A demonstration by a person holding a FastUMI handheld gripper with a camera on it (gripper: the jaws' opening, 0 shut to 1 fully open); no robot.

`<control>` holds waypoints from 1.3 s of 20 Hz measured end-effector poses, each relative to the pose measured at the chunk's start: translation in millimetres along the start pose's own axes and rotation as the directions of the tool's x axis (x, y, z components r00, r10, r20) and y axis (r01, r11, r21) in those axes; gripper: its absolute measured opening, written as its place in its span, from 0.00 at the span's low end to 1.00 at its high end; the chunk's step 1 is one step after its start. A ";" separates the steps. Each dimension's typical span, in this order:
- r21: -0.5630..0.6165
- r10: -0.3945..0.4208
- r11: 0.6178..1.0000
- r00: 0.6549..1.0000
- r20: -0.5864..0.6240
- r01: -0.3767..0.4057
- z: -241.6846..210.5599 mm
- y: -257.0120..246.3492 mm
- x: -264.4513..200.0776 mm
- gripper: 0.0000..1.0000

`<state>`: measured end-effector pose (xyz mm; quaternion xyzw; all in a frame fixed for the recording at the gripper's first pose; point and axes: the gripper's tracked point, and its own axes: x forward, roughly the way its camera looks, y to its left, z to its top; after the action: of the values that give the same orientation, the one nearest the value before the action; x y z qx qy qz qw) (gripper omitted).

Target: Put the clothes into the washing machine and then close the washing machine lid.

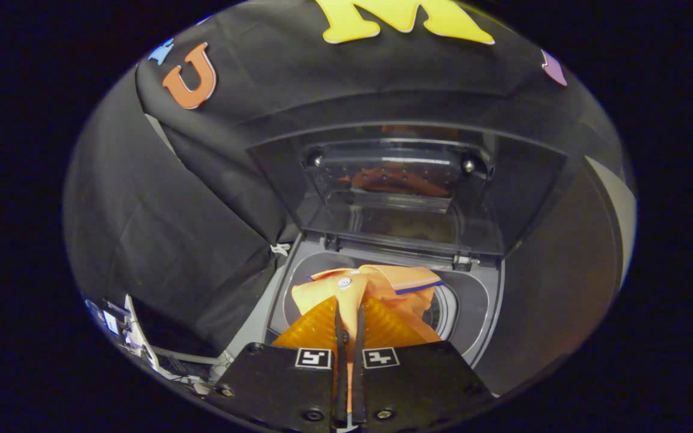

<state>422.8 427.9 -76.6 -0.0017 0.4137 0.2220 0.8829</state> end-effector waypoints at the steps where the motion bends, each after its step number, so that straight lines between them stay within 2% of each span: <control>1: 0.001 -0.006 1.000 1.000 -0.013 0.006 -2.6 -2.0 10.1 0.06; 10: -0.015 -0.086 0.996 0.986 -0.146 0.084 -35.2 -19.4 62.8 0.06; 16: -0.013 -0.137 0.990 0.980 -0.143 0.137 -34.1 -24.8 68.6 0.06; 21: -0.015 -0.145 0.989 0.983 -0.116 0.144 -34.2 -24.6 65.8 0.14; 22: -0.022 -0.147 0.989 0.984 -0.105 0.146 -32.2 -23.2 62.9 0.17; 26: -0.055 -0.186 0.981 0.981 -0.049 0.183 -25.3 -23.3 54.2 0.82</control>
<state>443.7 423.3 -137.1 -0.0684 0.4298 0.1493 0.8879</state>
